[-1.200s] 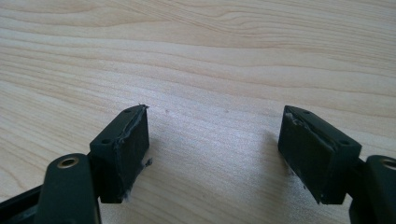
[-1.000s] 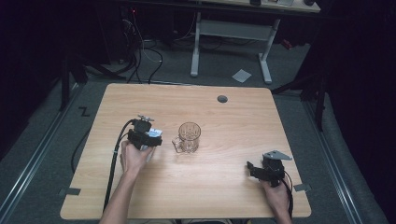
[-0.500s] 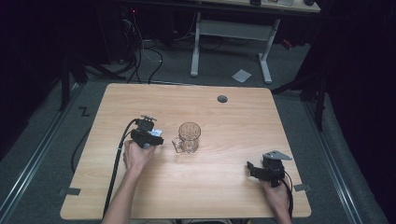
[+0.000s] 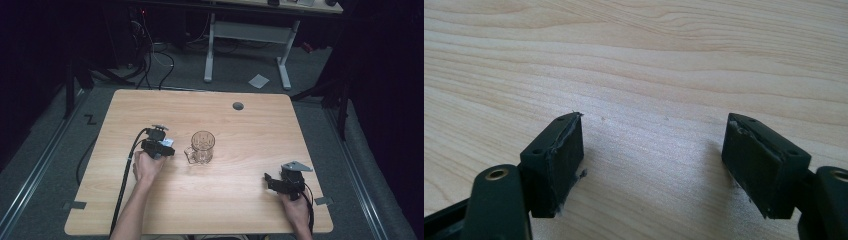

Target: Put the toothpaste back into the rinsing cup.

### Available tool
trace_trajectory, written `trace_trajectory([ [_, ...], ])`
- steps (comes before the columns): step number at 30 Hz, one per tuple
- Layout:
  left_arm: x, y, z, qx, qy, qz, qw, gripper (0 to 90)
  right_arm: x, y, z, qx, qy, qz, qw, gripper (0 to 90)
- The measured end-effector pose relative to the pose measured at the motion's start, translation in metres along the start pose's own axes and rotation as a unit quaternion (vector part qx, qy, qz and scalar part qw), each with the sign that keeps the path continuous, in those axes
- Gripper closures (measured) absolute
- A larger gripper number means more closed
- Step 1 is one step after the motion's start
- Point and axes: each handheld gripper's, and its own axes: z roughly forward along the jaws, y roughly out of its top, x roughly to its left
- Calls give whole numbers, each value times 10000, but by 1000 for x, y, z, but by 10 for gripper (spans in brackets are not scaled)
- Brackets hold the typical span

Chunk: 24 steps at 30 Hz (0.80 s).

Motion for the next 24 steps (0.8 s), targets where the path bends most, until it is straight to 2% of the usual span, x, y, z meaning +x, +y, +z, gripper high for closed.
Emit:
trace_trajectory([
  [2, 2, -1, 3, 89, 24, -25, 10000, 337, 0, 0, 0, -2, 0, -2, 10000, 246],
  [7, 1, -1, 3, 34, 81, 0, 10000, 350, 0, 0, 0, -1, -1, -1, 10000, 246],
  [13, 3, -1, 3, -31, -65, -52, 10000, 412, 0, 0, 0, -2, -1, -2, 10000, 246],
  [24, 1, -1, 1, 32, -124, 54, 9999, 509, 0, 0, 0, -6, 2, -6, 10000, 246],
])
